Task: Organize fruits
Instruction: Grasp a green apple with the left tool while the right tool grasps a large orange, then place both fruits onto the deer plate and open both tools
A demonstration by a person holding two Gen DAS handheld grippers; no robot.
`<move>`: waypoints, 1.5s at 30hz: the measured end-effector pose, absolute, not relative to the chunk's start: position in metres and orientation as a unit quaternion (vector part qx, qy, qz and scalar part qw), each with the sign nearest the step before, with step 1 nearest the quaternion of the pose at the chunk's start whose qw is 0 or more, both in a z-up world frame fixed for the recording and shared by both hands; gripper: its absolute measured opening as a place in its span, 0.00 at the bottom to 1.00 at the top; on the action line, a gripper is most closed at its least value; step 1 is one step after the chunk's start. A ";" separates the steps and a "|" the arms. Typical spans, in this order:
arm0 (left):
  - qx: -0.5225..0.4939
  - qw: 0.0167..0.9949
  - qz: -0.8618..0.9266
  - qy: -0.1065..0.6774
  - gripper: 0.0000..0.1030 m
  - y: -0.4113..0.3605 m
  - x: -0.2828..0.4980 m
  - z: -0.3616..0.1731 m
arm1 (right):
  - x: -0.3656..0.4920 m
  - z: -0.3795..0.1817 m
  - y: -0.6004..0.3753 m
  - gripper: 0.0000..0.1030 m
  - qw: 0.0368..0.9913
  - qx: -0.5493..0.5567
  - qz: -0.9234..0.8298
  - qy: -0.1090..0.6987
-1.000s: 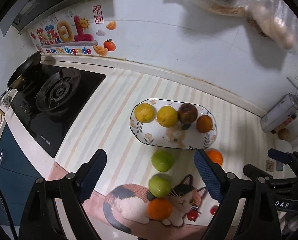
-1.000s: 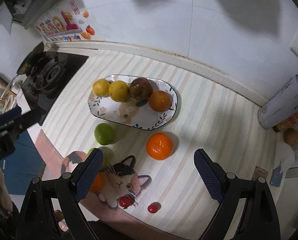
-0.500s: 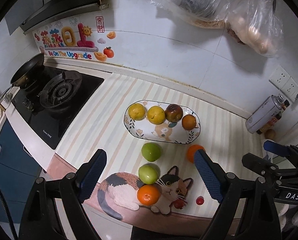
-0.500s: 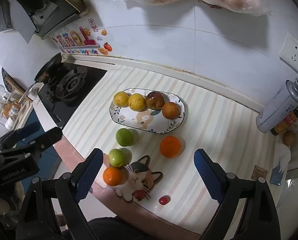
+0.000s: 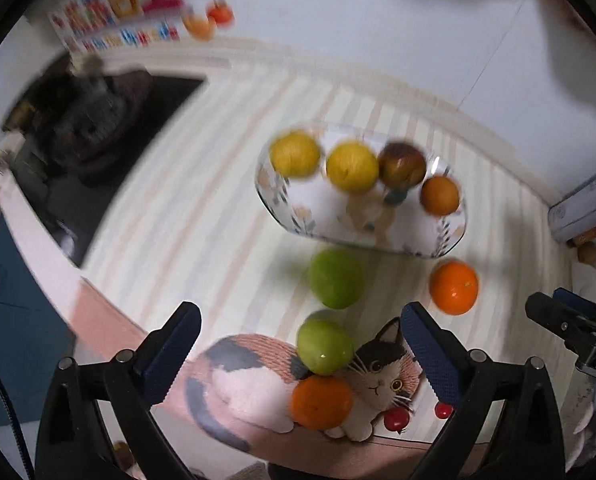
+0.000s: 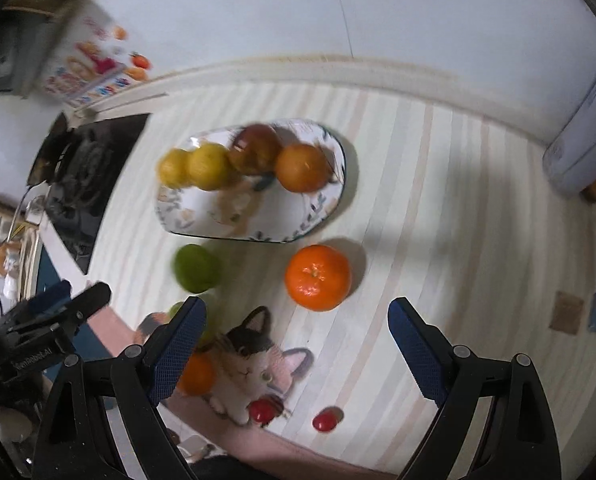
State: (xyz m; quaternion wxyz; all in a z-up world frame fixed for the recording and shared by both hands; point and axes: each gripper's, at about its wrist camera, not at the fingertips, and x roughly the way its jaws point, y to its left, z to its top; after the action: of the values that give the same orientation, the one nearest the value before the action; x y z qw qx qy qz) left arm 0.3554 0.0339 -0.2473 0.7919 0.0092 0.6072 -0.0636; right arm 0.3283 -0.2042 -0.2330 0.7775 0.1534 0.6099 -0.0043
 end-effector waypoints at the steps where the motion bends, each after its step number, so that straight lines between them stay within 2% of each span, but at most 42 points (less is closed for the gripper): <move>1: 0.010 0.785 -0.062 0.617 0.99 0.033 0.360 -0.260 | 0.333 -0.246 -0.205 0.92 0.771 0.156 -0.009 0.617; 7: -0.012 0.741 -0.068 0.668 0.99 0.024 0.388 -0.321 | 0.356 -0.312 -0.205 0.91 0.738 0.162 -0.032 0.654; 15: -0.013 0.721 -0.095 0.686 0.96 0.005 0.398 -0.350 | 0.368 -0.354 -0.201 0.87 0.714 0.171 -0.039 0.678; 18: -0.009 0.717 -0.106 0.688 0.88 -0.004 0.398 -0.354 | 0.370 -0.359 -0.199 0.83 0.713 0.171 -0.041 0.679; 22: -0.004 0.709 -0.112 0.697 0.67 -0.013 0.397 -0.362 | 0.376 -0.361 -0.195 0.81 0.712 0.164 -0.042 0.682; 27: 0.015 0.717 -0.108 0.688 0.56 -0.018 0.392 -0.364 | 0.383 -0.370 -0.191 0.71 0.708 0.159 -0.043 0.686; 29: 0.013 0.716 -0.110 0.689 0.56 -0.018 0.392 -0.363 | 0.383 -0.374 -0.190 0.66 0.706 0.163 -0.038 0.688; 39: 0.044 0.729 -0.098 0.676 0.55 0.004 0.374 -0.353 | 0.372 -0.377 -0.159 0.66 0.699 0.142 -0.004 0.701; 45: 0.020 0.729 -0.087 0.679 0.55 0.021 0.371 -0.358 | 0.368 -0.376 -0.151 0.66 0.701 0.134 -0.008 0.701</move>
State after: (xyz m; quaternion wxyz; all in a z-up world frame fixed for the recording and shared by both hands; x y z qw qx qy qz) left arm 0.3708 0.0213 -0.3578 0.7292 0.0202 0.6785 -0.0866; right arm 0.3679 -0.1506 -0.3761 0.7006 0.1341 0.7007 -0.0083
